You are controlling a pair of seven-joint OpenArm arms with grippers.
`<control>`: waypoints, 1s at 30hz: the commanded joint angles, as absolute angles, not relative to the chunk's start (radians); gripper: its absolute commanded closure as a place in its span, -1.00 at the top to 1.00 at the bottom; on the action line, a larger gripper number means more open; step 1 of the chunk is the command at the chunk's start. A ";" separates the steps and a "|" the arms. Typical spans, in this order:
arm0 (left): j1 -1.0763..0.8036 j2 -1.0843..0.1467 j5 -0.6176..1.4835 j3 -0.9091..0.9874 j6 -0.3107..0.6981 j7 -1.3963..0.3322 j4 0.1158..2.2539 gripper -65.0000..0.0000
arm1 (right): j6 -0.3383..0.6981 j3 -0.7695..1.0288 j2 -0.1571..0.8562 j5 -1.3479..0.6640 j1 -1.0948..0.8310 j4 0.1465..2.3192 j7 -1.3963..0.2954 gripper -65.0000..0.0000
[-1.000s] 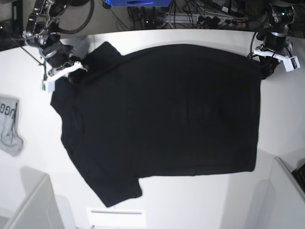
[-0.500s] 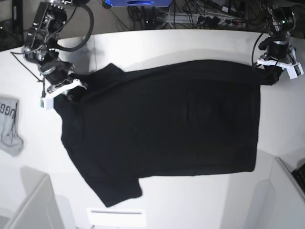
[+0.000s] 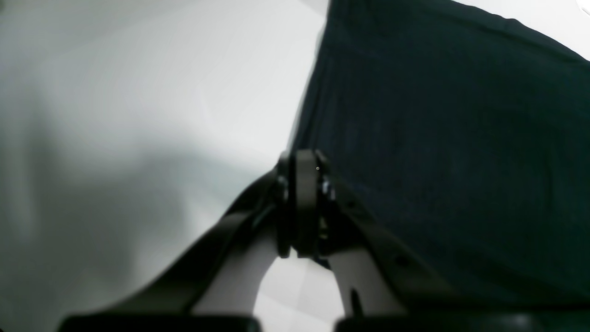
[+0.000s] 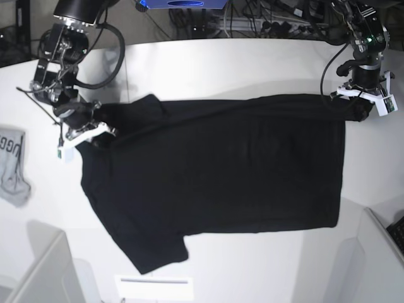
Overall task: Fold the T-shirt properly
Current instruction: 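Lift the held shoulder edge and drag the shirt toward the arms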
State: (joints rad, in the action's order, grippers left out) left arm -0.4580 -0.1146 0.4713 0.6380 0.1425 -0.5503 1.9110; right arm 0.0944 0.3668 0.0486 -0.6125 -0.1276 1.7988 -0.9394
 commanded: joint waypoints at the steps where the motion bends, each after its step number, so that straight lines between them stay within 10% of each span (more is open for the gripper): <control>1: -0.455 -0.127 0.473 0.645 0.145 -0.524 1.919 -1.00 | 0.099 0.369 0.054 -0.625 -0.102 1.808 -0.923 -1.00; 30: -0.239 -0.131 0.269 0.590 0.145 -0.524 1.712 -1.00 | 0.097 0.306 0.062 -0.625 0.125 1.543 -0.915 -1.00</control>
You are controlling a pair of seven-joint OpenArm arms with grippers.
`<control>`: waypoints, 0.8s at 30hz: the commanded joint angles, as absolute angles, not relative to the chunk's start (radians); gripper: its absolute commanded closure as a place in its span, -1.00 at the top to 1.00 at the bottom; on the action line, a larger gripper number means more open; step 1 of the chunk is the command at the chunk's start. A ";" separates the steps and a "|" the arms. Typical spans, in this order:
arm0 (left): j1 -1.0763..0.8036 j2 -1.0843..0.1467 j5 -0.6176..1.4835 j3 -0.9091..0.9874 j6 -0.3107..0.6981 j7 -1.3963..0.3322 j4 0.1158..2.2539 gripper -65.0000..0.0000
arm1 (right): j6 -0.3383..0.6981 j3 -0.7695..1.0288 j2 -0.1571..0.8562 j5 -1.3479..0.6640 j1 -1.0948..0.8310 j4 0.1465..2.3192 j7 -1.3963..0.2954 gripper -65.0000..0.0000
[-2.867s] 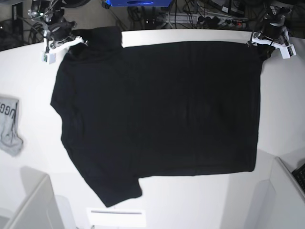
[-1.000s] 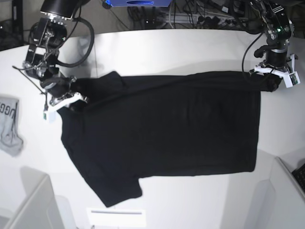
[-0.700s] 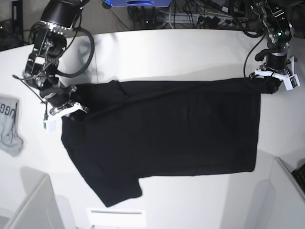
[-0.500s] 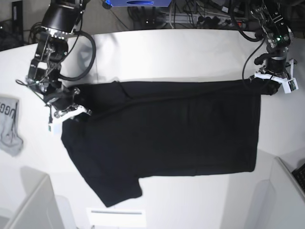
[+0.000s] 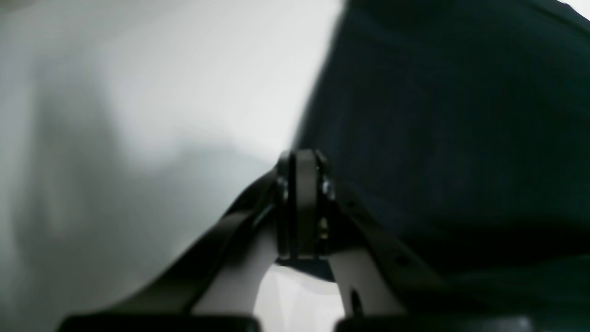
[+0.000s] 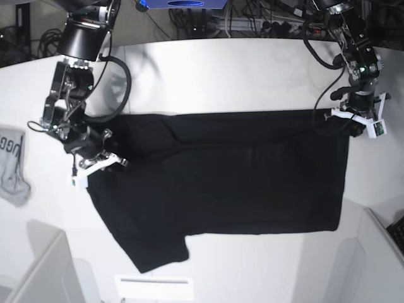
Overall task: Fold the T-shirt properly
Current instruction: 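Lift the held shoulder edge and drag the shirt toward the arms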
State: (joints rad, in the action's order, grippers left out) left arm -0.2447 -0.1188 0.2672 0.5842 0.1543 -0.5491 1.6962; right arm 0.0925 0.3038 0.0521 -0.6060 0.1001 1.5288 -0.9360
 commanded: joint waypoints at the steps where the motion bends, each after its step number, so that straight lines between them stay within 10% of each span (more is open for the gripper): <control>1: -0.234 -0.131 0.269 0.590 0.145 -0.524 1.705 -1.00 | 0.097 0.306 0.062 -0.624 0.128 1.541 -0.915 -1.00; 24: -0.139 -0.154 0.268 0.585 0.145 -0.526 1.630 -1.00 | 0.099 0.297 0.074 -0.624 0.153 1.477 -0.803 -1.00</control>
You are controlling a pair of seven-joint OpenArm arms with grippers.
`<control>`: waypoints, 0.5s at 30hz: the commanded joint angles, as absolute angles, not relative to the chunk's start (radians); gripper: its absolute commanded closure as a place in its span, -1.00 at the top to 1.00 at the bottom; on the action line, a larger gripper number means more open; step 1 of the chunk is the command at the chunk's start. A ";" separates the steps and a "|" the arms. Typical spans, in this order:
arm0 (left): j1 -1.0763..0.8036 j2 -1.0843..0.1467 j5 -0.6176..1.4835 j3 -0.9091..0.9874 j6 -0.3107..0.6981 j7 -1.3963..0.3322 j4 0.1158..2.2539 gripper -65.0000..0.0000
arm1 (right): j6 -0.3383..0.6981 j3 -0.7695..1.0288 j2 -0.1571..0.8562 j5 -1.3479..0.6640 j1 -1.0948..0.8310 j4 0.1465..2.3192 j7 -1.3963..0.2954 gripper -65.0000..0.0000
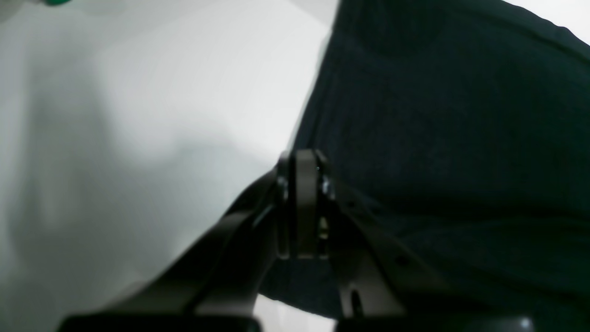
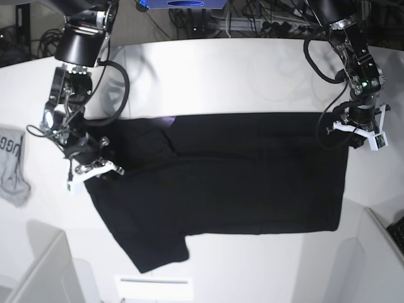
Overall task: Fold the T-shirt properly
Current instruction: 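Lift the held shoulder edge and drag the shirt toward the arms, then pull the shirt further toward the arms and lower it flat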
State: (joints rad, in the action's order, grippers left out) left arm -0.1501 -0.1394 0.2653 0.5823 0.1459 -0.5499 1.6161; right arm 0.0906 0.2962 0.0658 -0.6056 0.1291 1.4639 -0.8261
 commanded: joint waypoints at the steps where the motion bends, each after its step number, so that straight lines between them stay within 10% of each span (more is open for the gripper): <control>1: -0.137 -0.154 0.268 0.585 0.145 -0.526 1.629 -1.00 | 0.099 0.297 0.074 -0.624 0.154 1.477 -0.803 -1.00; 13: -0.107 -0.162 0.268 0.587 0.145 -0.526 1.607 -1.00 | 0.099 0.268 0.096 -0.624 0.180 1.409 -0.803 -1.00; 15: -0.107 -0.171 0.268 0.587 0.145 -0.524 1.609 -0.84 | 0.099 0.271 0.099 -0.624 0.180 1.415 -0.803 -0.70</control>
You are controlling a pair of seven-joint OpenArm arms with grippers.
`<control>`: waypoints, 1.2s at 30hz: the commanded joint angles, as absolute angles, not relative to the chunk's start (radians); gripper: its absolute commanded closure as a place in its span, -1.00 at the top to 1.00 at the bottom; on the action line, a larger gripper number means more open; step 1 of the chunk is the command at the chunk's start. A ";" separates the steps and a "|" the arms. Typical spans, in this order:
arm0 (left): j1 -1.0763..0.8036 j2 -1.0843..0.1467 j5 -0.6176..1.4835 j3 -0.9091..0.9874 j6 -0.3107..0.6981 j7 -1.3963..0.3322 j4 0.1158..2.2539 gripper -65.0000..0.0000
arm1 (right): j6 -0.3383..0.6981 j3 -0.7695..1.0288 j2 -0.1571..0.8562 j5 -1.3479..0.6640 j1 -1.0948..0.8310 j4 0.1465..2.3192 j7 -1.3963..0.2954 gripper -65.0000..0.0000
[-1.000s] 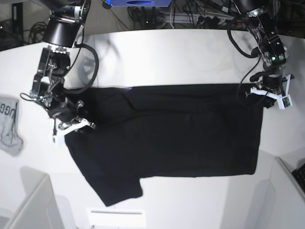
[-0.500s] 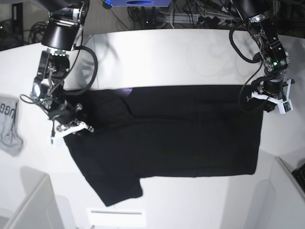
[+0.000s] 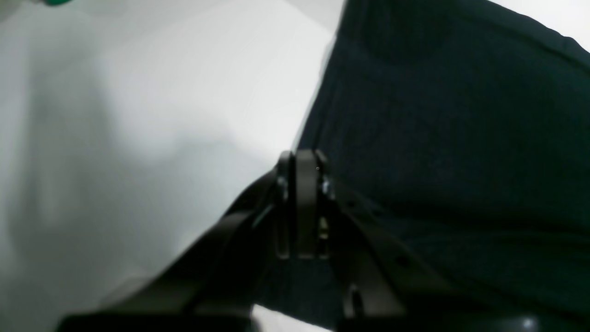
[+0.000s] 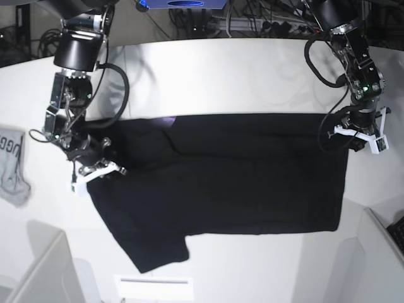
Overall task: Fold the T-shirt properly
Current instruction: 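Pull the shirt further toward the arms and lower it flat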
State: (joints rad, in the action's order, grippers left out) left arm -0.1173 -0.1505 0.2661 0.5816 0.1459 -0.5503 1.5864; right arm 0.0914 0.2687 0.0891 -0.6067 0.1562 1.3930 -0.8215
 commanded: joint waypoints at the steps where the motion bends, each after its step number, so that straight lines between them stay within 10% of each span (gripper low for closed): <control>1: -0.105 -0.173 0.268 0.587 0.145 -0.524 1.607 -0.68 | 0.099 0.271 0.102 -0.624 0.180 1.415 -0.803 -0.46; 4: -0.079 -0.173 0.268 0.593 0.145 -0.524 1.606 -0.13 | 0.097 0.272 0.104 -0.624 0.179 1.417 -0.773 -0.09; 11: -0.082 -0.173 0.274 0.595 0.145 -0.524 1.650 0.69 | -0.070 0.272 0.099 -0.627 0.082 1.550 -0.624 -0.07; 22: -0.318 -0.128 0.616 0.783 0.150 -0.522 1.793 0.69 | -0.298 0.302 0.042 -0.633 -0.239 1.890 -0.475 0.31; 36: -0.354 -0.128 0.719 0.757 0.205 -0.518 1.658 0.69 | -0.213 0.395 -0.085 -0.633 -0.360 1.879 -0.472 0.37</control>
State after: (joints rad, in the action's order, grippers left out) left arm -0.3546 -0.1131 0.7055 0.7521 0.1955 -0.5411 1.6436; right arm -0.2234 0.3927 -0.0879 -0.6289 -0.3622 1.8698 -0.4847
